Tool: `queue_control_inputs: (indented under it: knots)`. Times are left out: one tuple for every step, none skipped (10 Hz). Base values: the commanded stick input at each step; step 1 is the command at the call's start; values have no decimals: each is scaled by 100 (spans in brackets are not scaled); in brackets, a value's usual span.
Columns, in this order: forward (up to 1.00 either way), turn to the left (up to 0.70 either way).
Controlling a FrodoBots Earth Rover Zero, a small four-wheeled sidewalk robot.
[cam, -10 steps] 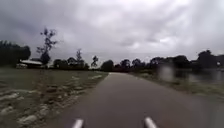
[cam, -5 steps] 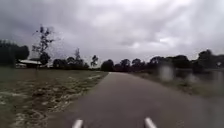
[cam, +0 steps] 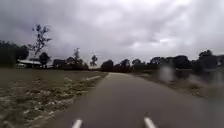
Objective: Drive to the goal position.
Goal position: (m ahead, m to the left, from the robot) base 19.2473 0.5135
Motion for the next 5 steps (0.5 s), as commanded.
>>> queue_control_inputs:
  knots:
    - [84, 3]
    - [84, 3]
    - [84, 3]
    - [84, 3]
    - [84, 3]
